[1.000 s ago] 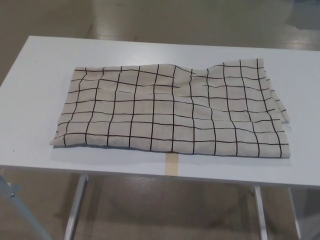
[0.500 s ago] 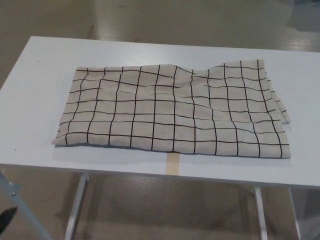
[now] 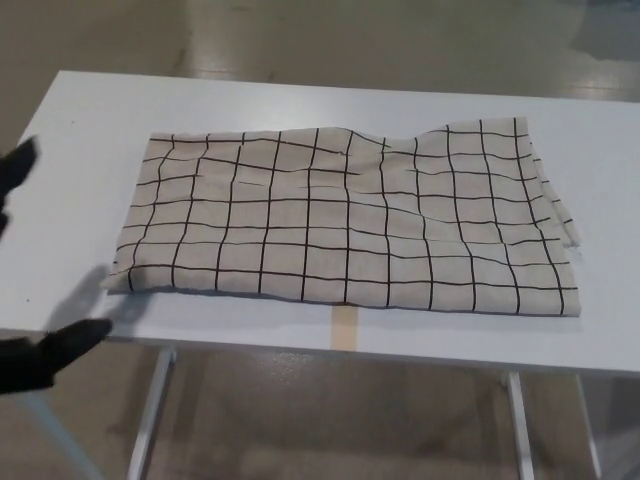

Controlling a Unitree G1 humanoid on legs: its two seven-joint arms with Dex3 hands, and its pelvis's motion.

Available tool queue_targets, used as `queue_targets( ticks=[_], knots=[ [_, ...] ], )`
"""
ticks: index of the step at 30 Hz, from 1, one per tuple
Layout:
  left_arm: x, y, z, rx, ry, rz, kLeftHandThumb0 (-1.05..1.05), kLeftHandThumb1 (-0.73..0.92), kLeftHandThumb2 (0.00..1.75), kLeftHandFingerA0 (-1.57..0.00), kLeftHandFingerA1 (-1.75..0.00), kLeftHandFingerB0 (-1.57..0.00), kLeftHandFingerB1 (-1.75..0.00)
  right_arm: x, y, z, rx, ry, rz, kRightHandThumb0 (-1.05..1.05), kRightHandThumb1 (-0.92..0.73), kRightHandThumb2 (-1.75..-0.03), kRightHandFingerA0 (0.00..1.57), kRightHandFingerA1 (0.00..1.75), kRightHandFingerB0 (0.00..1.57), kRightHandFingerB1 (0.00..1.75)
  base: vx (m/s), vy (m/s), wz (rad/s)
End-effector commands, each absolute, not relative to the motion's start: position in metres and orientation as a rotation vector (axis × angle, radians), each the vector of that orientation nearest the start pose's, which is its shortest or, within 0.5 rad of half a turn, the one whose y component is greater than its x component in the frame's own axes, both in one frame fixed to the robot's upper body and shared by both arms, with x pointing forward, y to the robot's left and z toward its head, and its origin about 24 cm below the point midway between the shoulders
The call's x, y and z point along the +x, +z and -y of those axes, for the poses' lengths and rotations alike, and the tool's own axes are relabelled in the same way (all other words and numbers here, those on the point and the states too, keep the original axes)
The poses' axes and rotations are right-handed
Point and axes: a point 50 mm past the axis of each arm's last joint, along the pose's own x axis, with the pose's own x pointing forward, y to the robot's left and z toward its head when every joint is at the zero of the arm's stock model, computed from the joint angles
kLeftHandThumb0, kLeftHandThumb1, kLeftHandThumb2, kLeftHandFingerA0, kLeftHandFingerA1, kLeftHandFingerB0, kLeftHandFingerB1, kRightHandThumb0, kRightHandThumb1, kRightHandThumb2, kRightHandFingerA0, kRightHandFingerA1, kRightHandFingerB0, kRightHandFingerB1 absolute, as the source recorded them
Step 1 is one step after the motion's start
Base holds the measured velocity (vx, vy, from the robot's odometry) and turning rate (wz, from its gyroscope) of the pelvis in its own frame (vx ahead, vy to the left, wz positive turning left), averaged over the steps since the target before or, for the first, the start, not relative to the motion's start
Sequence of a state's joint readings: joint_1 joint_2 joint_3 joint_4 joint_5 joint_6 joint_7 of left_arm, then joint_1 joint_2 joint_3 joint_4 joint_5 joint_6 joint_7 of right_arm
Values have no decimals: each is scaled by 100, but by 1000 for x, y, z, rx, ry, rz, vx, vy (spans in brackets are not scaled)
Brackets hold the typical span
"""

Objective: Use the left hand to fold a white towel with checkered patterns in half.

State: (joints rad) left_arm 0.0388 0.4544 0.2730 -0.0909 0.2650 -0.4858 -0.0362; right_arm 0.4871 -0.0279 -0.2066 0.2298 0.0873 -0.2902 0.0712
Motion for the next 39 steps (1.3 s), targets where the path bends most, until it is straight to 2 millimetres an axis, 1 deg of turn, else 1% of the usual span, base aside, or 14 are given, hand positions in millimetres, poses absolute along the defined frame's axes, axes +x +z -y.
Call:
queue_targets(
  ticks=[1, 3, 4, 5, 6, 7, 9, 11, 13, 22, 29, 31, 35, 39],
  knots=[
    [282, 133, -222, 1251, -163, 431, -48, 46, 54, 0, -18, -4, -25, 102, -57, 228, -41, -272, -333, -26, -74, -62, 30, 48, 20, 38, 0, 0, 0],
    [286, 132, -221, 1277, -167, 423, -48, 46, 54, 0, -18, -4, -25, 102, -57, 228, -43, -271, -332, -26, -74, -62, 30, 48, 20, 38, 0, 0, 0],
    [292, 129, -218, 1301, -174, 408, -48, 46, 57, 0, -14, -3, -24, 102, -57, 229, -48, -269, -332, -25, -73, -61, 29, 47, 21, 38, 0, 0, 0],
    [298, 126, -216, 1327, -184, 387, -53, 35, 72, 0, -11, -1, -22, 101, -57, 229, -49, -268, -335, -25, -74, -62, 30, 48, 21, 38, 0, 0, 0],
    [307, 122, -211, 1363, -198, 357, -49, 45, 57, 0, -9, 0, -24, 101, -56, 229, -47, -272, -334, -24, -73, -61, 30, 48, 22, 39, 0, 0, 0],
    [310, 120, -209, 1374, -204, 346, -55, 36, 73, 0, -10, 0, -20, 101, -56, 228, -48, -273, -334, -26, -74, -62, 31, 48, 22, 39, 0, 0, 0],
    [312, 119, -207, 1381, -208, 340, -55, 36, 73, 0, -10, 0, -20, 101, -56, 228, -48, -275, -335, -26, -74, -62, 31, 48, 22, 39, 0, 0, 0],
    [322, 115, -199, 1406, -221, 308, -55, 36, 73, 0, -10, 0, -20, 100, -57, 227, -44, -278, -334, -26, -74, -62, 32, 49, 23, 40, 0, 0, 0],
    [327, 114, -194, 1418, -229, 294, -55, 36, 73, 0, -10, 0, -20, 99, -57, 227, -47, -279, -334, -26, -74, -62, 33, 49, 24, 40, 0, 0, 0],
    [347, 103, -184, 1504, -257, 238, -52, 34, 72, 0, -11, 0, -21, 98, -59, 225, -36, -290, -336, -21, -74, -61, 35, 49, 27, 42, 0, 0, 0],
    [353, 86, -183, 1538, -276, 180, -52, 34, 72, 0, -11, 0, -21, 98, -60, 225, -35, -294, -337, -21, -74, -61, 37, 50, 28, 42, 0, 0, 0],
    [355, 76, -183, 1551, -285, 144, -52, 34, 72, 0, -11, 0, -20, 97, -60, 223, -31, -299, -339, -19, -73, -61, 37, 51, 29, 42, 0, 0, 0],
    [357, 71, -183, 1557, -289, 123, -52, 34, 72, 0, -11, 0, -19, 97, -61, 223, -26, -296, -338, -20, -73, -61, 38, 52, 29, 43, 0, 0, 0],
    [360, 61, -181, 1580, -306, 69, -51, 34, 71, 0, -11, 0, -19, 95, -61, 222, -33, -302, -339, -19, -72, -60, 38, 52, 30, 43, 0, 0, 0]
  ],
)
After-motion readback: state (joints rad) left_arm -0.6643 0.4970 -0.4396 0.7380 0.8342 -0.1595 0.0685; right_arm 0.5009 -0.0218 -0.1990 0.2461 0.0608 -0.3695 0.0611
